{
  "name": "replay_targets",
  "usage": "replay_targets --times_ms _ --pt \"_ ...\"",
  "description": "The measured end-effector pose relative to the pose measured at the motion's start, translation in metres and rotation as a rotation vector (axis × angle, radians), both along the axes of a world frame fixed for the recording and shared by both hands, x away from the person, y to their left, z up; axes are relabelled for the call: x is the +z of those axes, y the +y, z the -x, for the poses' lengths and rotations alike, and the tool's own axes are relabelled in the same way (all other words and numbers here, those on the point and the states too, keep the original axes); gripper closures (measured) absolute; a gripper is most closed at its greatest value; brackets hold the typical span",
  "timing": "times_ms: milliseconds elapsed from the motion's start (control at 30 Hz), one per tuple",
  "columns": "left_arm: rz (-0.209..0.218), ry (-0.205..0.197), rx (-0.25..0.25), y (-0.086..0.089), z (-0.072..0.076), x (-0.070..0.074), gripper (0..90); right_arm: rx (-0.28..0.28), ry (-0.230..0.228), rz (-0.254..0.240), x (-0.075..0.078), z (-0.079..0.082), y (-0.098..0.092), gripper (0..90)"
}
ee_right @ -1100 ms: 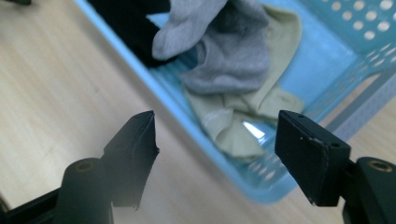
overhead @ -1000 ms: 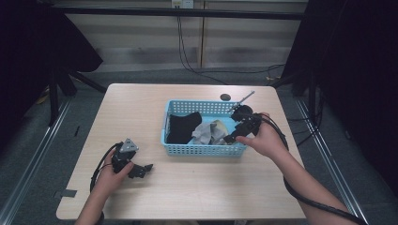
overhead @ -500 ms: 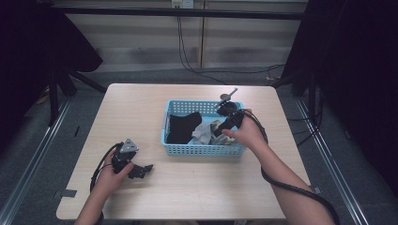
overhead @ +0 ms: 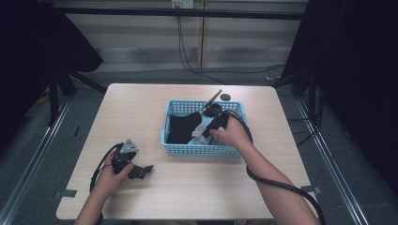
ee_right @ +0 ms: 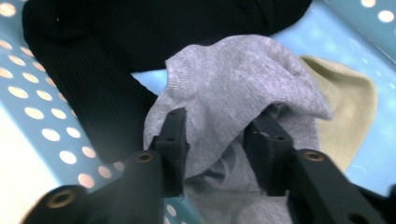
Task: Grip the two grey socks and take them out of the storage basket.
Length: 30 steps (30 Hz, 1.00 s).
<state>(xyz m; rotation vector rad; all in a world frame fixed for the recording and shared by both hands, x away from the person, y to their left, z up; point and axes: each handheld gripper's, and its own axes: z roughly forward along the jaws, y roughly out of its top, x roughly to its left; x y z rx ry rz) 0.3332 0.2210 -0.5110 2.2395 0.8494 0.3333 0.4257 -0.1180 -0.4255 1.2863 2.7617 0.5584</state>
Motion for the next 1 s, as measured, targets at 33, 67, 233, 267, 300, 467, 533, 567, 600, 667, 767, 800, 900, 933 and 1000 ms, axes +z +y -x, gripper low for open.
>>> replay_targets --times_ms 33,67,233,267,300,467,533,567,600,667,767,800,900,933,1000 --pt "0.009 0.0 0.007 -0.001 0.0 0.0 0.0 0.005 0.0 0.009 0.0 0.0 0.001 70.0" --pt "0.01 -0.001 0.006 -0.001 0.0 0.0 0.0 0.008 -0.007 0.021 0.001 0.0 0.002 74.1" --pt "0.01 0.001 0.006 -0.001 0.001 0.0 0.0 0.018 0.017 0.035 0.007 -0.001 0.004 88.4" --pt "0.007 0.0 0.005 0.0 0.001 0.0 0.0 0.016 0.015 0.032 0.009 -0.002 0.003 88.4" --pt "0.007 -0.001 0.004 0.0 0.001 0.0 0.0 0.009 0.021 0.029 0.011 -0.002 0.003 88.5" --pt "0.007 -0.001 0.005 0.0 0.001 0.0 0.0 0.007 0.007 0.029 0.026 -0.002 -0.004 88.6" --pt "0.008 0.0 0.004 0.0 0.001 0.0 0.0 0.003 -0.005 0.028 0.033 -0.002 -0.008 88.6" --pt "0.007 0.0 0.005 0.0 0.001 0.0 0.0 -0.001 -0.011 0.023 0.038 -0.002 -0.011 88.6" --pt "0.008 0.0 0.004 0.0 0.001 0.0 0.0 0.002 -0.01 0.022 0.04 -0.002 -0.013 88.6" --pt "0.008 0.001 0.005 0.0 0.001 0.0 0.0 0.002 -0.015 0.023 0.046 -0.001 -0.016 88.6" --pt "0.007 -0.001 0.005 0.0 0.001 0.0 0.0 0.004 -0.008 0.033 0.052 0.0 -0.02 88.6" --pt "0.007 -0.001 0.005 0.0 0.001 0.0 0.0 0.008 -0.003 0.03 0.054 0.0 -0.021 88.6" --pt "0.007 0.0 0.004 0.0 0.001 0.0 0.0 0.006 0.007 0.037 0.06 0.0 -0.025 88.6" --pt "0.008 0.001 0.005 0.0 0.001 0.0 0.0 0.007 0.009 0.036 0.062 0.0 -0.027 88.6" --pt "0.008 -0.001 0.004 0.0 0.001 0.0 0.0 0.005 0.009 0.037 0.067 -0.001 -0.031 88.5"
